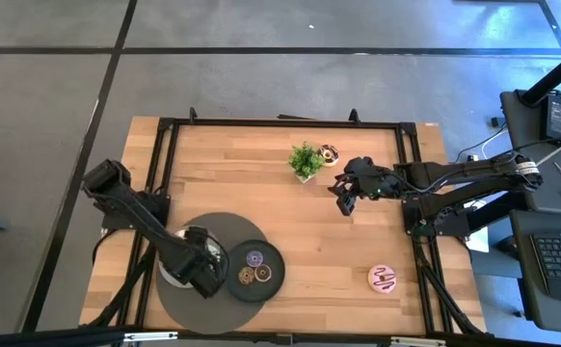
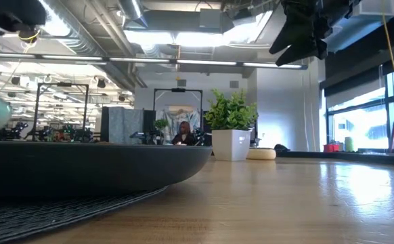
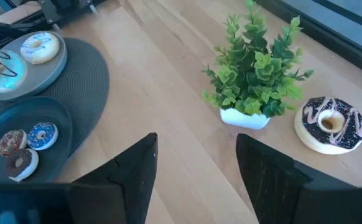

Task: Pick & Place donuts
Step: Put the big light green donut on the gray plate

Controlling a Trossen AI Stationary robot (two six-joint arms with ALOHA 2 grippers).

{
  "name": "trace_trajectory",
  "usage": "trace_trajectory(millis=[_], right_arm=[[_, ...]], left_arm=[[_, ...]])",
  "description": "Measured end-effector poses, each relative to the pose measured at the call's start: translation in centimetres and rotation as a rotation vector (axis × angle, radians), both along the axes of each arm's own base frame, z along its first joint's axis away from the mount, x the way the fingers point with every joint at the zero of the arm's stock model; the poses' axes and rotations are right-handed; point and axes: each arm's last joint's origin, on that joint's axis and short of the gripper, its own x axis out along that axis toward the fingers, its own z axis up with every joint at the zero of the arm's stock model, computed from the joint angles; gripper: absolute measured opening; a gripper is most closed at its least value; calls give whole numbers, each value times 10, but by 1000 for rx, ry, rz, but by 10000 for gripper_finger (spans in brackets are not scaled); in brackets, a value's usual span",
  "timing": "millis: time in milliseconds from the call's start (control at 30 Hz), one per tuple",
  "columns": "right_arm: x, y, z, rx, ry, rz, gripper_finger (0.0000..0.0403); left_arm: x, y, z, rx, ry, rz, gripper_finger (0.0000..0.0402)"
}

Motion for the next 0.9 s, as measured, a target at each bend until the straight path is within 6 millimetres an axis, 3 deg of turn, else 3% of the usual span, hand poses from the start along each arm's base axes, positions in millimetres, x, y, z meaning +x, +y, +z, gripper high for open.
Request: trace_trajectory(millis=[333,900], right_arm=[[0,0,0,5,-2,-4,218],[0,1,0,29,-3,22,218]], left_arm=[[9,3,-15,20,62,65,29],[9,4,-16,52,65,58,38]])
